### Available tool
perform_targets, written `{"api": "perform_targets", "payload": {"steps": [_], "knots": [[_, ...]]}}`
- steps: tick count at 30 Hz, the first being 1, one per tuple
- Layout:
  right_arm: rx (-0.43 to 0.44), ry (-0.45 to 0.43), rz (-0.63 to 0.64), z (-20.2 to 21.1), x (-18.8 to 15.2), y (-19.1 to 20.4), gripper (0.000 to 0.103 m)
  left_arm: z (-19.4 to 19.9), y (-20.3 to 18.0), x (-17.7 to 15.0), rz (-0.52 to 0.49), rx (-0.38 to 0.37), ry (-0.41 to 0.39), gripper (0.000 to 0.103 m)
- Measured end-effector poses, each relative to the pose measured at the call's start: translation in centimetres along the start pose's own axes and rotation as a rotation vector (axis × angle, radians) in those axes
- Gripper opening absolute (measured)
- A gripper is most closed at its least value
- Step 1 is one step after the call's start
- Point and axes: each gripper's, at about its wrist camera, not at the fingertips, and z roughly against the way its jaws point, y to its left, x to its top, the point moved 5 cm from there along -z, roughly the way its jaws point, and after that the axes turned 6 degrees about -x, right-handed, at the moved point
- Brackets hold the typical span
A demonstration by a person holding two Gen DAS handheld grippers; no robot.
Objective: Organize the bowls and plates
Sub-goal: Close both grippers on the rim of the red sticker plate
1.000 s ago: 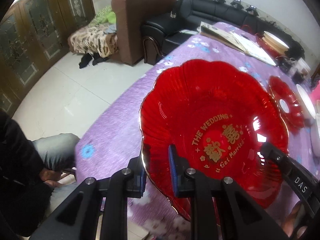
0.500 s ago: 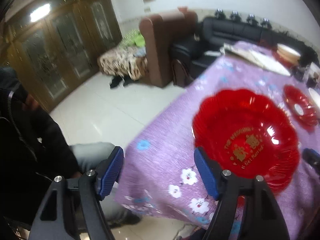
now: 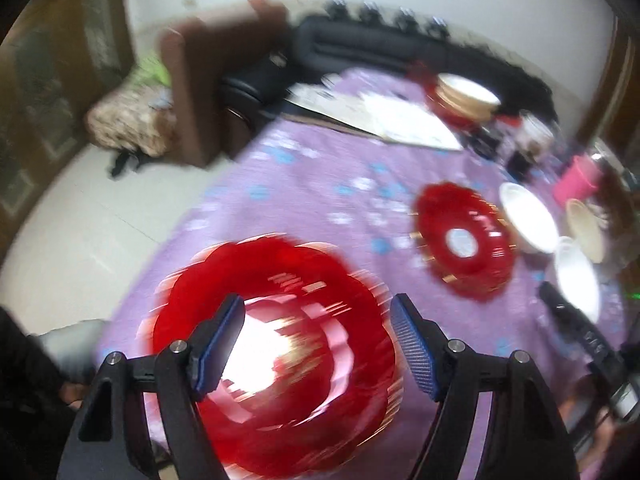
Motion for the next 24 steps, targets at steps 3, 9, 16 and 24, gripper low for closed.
{"api": "perform_targets", "payload": {"steps": [3, 9, 16, 24], "knots": [[0.049, 0.077, -0.113, -2.3, 1.5, -0.5, 0.055, -3.7, -2.1, 2.5, -0.008, -0.017, 0.107, 0.075], [0.030, 0.168, -0.214, -5.9, 2.3, -0.6, 0.055, -8.6, -4.4, 5.6, -0.018, 0.032, 0.200, 0.075], [0.051, 0.202, -0.245, -7.5, 2.8, -1.3, 0.055, -12.3, -5.1, 5.4, 0.010, -0.003, 0.279, 0.075], [0.169, 0.275, -0.309, -9.0, 2.2, -1.7, 0.055, -14.4, -5.0, 4.2, 0.148, -0.114, 0.328, 0.075]]}}
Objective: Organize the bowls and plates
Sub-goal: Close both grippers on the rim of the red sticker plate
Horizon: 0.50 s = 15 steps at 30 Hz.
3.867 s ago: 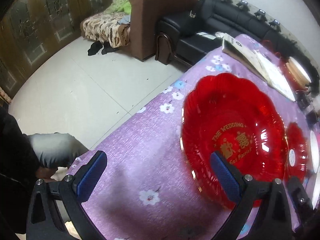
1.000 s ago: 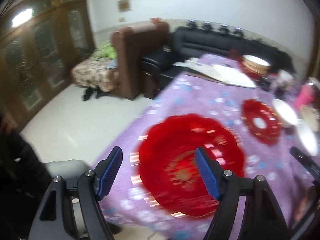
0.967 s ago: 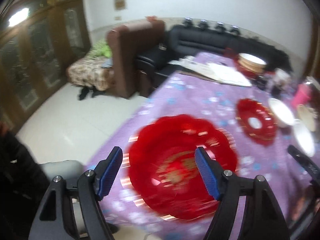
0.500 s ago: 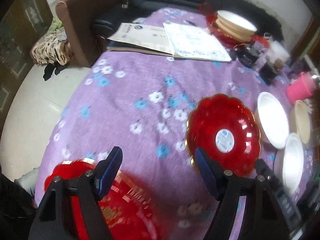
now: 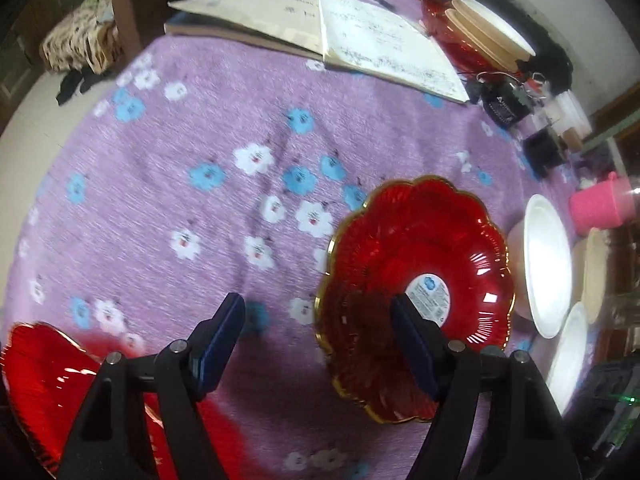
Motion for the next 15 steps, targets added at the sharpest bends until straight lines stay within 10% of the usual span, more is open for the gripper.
{"api": "perform_targets", "payload": {"steps": [7, 15], "knots": [[0.021, -0.016, 0.002, -0.11, 0.03, 0.26, 0.060, -0.81, -0.35, -0.49, 0.034, -0.018, 0.008, 0.073], [0.022, -0.040, 0.023, 0.04, 0.07, 0.50, 0.059, -0.81, -0.07, -0.45, 0.041, -0.004, -0.013, 0.044]]}}
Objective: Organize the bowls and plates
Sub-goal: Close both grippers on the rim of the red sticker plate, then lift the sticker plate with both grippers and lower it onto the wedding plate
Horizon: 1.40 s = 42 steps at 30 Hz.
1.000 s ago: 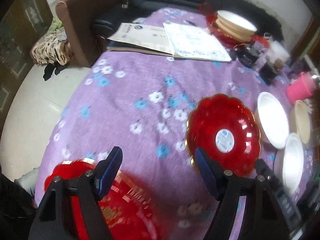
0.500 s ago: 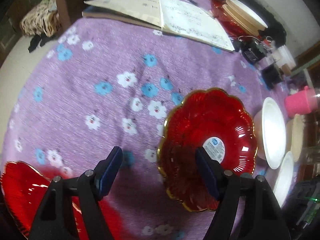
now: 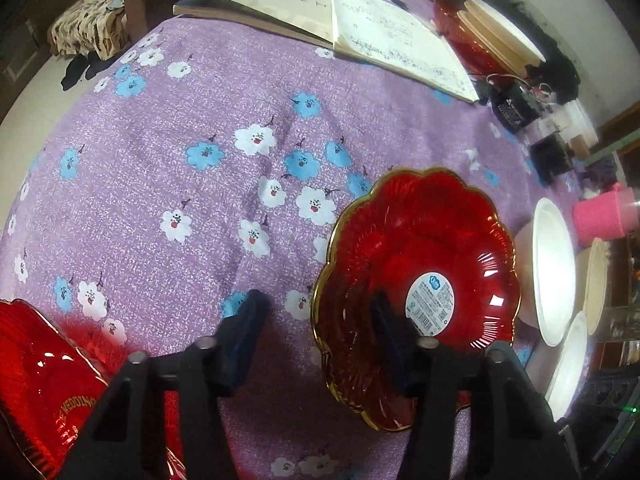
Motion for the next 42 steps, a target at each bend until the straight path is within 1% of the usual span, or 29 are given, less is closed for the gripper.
{"api": "perform_targets", "payload": {"steps": [1, 2, 3, 4, 6, 7, 8, 10, 13, 19, 25, 31, 35, 42], "knots": [[-0.002, -0.001, 0.003, -0.1, 0.1, 0.0, 0.058, 0.0, 0.0, 0.0, -0.001, -0.004, 0.002, 0.038], [-0.011, -0.003, 0.006, -0.1, 0.1, 0.1, 0.053, 0.0, 0.1, 0.0, -0.004, -0.004, 0.001, 0.033], [-0.021, -0.005, 0.009, -0.1, 0.2, 0.0, 0.045, 0.1, 0.2, -0.1, -0.009, -0.004, 0.001, 0.031], [-0.028, -0.007, 0.009, -0.2, 0.2, -0.2, 0.042, 0.1, 0.2, -0.1, -0.015, -0.002, 0.001, 0.026], [-0.041, -0.006, 0.004, -0.3, 0.3, -0.5, 0.031, 0.0, 0.0, -0.2, -0.025, -0.004, -0.002, 0.021], [-0.045, -0.006, 0.005, -0.4, 0.4, -0.6, 0.027, -0.1, -0.2, -0.1, -0.030, -0.009, -0.001, 0.016], [-0.051, -0.007, 0.006, -0.4, 0.4, -0.6, 0.024, -0.2, -0.4, -0.2, -0.037, -0.010, 0.000, 0.016], [-0.060, -0.010, 0.008, -0.5, 0.4, -0.8, 0.016, -0.4, -0.6, -0.1, -0.044, 0.001, -0.008, 0.016], [-0.066, -0.012, -0.002, -0.6, 0.5, -1.2, 0.011, -0.4, -0.6, 0.0, -0.040, -0.003, -0.014, 0.015], [-0.073, -0.018, 0.026, -0.7, 0.2, -0.9, 0.010, 0.2, -0.6, -0.4, -0.065, 0.027, -0.038, 0.015], [-0.084, -0.014, 0.059, -0.9, 0.0, -0.3, 0.010, 0.4, -0.2, -0.8, -0.063, 0.026, -0.040, 0.015], [-0.092, -0.017, 0.069, -0.9, -0.1, -0.1, 0.010, 1.0, -0.4, -1.5, -0.090, 0.046, -0.057, 0.015], [-0.085, -0.028, 0.080, -0.4, -0.3, 0.2, 0.010, 2.0, -0.5, -1.9, -0.100, 0.048, -0.085, 0.015], [-0.077, -0.105, 0.164, 2.0, -1.7, 2.5, 0.010, 5.9, -0.4, -2.8, -0.121, 0.045, -0.179, 0.015]]}}
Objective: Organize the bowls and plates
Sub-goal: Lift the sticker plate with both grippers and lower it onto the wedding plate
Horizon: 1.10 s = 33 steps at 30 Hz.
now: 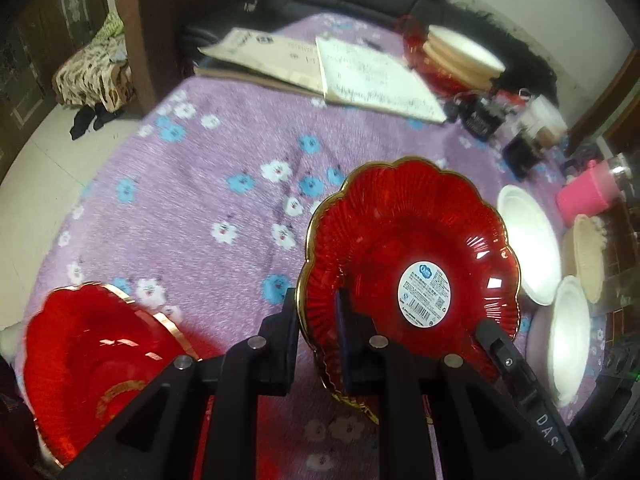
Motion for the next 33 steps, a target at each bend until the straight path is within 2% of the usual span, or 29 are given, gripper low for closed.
{"api": "perform_targets", "payload": {"steps": [7, 15, 22, 33], "knots": [[0.046, -0.085, 0.095, 3.8, -2.3, 3.4, 0.010, 5.5, 1.3, -1.8, -0.018, 0.019, -0.114, 0.016], [0.122, -0.098, 0.193, 6.6, -6.8, 8.1, 0.010, 11.0, 5.5, -5.4, -0.013, 0.078, -0.209, 0.016], [0.140, -0.048, 0.300, 6.1, -11.0, 12.1, 0.011, 12.3, 10.4, -8.3, 0.046, 0.128, -0.216, 0.017], [0.069, 0.027, 0.417, 2.5, -14.5, 14.9, 0.011, 9.8, 14.9, -9.9, 0.132, 0.135, -0.159, 0.019]]}}
